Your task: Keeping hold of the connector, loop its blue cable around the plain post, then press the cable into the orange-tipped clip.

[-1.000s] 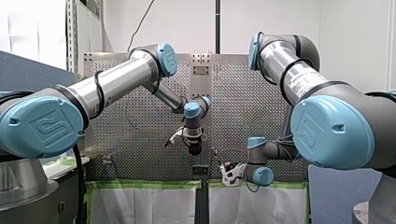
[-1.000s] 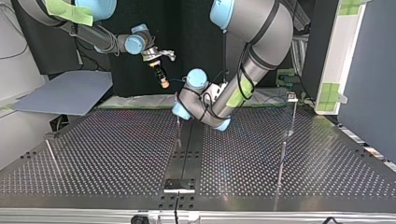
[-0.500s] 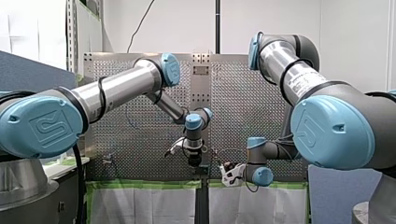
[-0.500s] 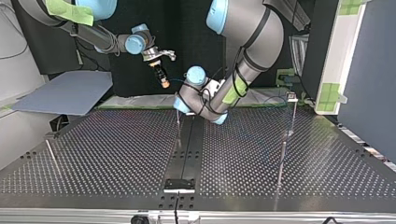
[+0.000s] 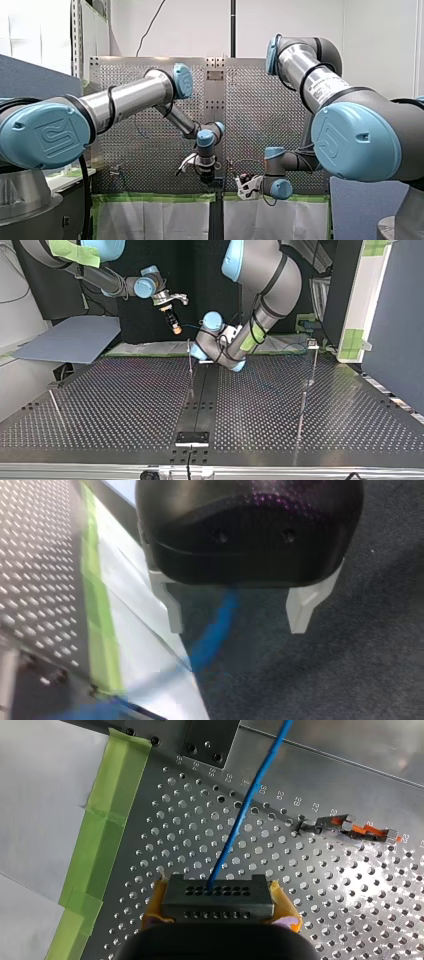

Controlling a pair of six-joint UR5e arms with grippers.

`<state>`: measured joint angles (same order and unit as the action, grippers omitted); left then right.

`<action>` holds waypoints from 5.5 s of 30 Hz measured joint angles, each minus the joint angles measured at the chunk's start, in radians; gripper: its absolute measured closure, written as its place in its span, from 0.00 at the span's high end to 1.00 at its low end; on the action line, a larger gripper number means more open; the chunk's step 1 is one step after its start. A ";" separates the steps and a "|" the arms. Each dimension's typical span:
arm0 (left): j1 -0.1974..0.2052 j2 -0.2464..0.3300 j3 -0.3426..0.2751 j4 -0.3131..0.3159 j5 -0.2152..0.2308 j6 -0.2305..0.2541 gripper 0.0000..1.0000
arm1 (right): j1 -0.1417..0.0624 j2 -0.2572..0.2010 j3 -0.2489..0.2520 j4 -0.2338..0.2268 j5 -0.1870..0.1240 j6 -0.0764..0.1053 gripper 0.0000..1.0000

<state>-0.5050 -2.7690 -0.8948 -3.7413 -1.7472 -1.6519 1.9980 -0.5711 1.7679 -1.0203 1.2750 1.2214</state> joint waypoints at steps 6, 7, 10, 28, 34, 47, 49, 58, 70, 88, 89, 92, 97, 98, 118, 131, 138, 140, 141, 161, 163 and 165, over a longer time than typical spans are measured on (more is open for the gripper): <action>0.010 -0.053 -0.005 0.016 0.004 -0.003 1.00 | 0.000 0.000 0.000 0.000 0.000 0.000 0.00; 0.012 -0.060 -0.008 0.021 0.004 -0.005 1.00 | 0.000 0.000 0.000 0.000 0.000 0.000 0.00; 0.018 -0.069 -0.014 0.030 0.006 -0.008 1.00 | 0.000 0.000 0.000 0.000 0.000 0.000 0.00; 0.021 -0.071 -0.050 0.090 0.022 -0.008 1.00 | 0.002 0.000 0.000 0.004 0.000 -0.001 0.00; 0.019 -0.071 -0.044 0.093 0.029 -0.003 1.00 | 0.003 0.000 0.000 0.005 0.000 -0.002 0.00; 0.013 -0.070 -0.030 0.106 0.027 0.015 0.39 | 0.003 0.000 0.000 0.005 0.000 0.000 0.00; 0.012 -0.070 -0.032 0.106 0.025 0.016 0.39 | 0.003 0.000 0.000 0.005 0.000 0.000 0.00; 0.011 -0.070 -0.045 0.125 0.001 -0.018 0.01 | 0.003 0.000 0.000 0.008 0.000 -0.001 0.00; 0.009 -0.012 -0.100 0.197 -0.020 -0.072 0.01 | -0.007 0.000 -0.004 0.016 0.003 0.004 0.00; -0.003 0.137 -0.247 0.364 -0.072 -0.100 0.01 | -0.032 -0.001 -0.018 0.032 0.016 0.048 0.00; -0.004 0.141 -0.255 0.372 -0.076 -0.101 0.01 | -0.036 -0.001 -0.019 0.035 0.019 0.051 0.00; -0.009 0.147 -0.284 0.401 -0.093 -0.104 0.01 | -0.044 -0.001 -0.021 0.041 0.028 0.057 0.00; -0.021 0.152 -0.316 0.454 -0.111 -0.106 0.01 | -0.057 -0.001 -0.029 0.059 0.043 0.066 0.00; -0.023 0.155 -0.320 0.463 -0.114 -0.107 0.01 | -0.060 0.000 -0.031 0.062 0.045 0.066 0.00; -0.068 0.241 -0.388 0.637 -0.180 -0.133 0.01 | -0.095 -0.001 -0.050 0.098 0.054 0.069 0.00; -0.110 0.259 -0.437 0.732 -0.196 -0.141 0.01 | -0.106 -0.001 -0.059 0.107 0.055 0.078 0.00; -0.122 0.259 -0.438 0.734 -0.216 -0.145 0.01 | -0.107 -0.001 -0.059 0.107 0.055 0.078 0.00; -0.125 0.259 -0.438 0.734 -0.227 -0.147 0.01 | -0.107 -0.001 -0.060 0.107 0.055 0.078 0.00; -0.126 0.259 -0.438 0.734 -0.232 -0.148 0.01 | -0.107 -0.001 -0.060 0.107 0.055 0.078 0.00; -0.154 0.263 -0.501 0.743 -0.280 -0.151 0.01 | -0.108 -0.002 -0.055 0.152 0.062 0.032 0.00; -0.159 0.269 -0.506 0.746 -0.283 -0.151 0.01 | -0.108 -0.006 -0.046 0.149 0.058 0.026 0.00; -0.162 0.276 -0.508 0.748 -0.285 -0.151 0.01 | -0.110 -0.011 -0.036 0.140 0.052 0.025 0.00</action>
<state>-0.6675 -2.4928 -1.4026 -2.9930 -2.0325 -1.8024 1.8878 -0.5819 1.7317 -0.8800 1.3269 1.2459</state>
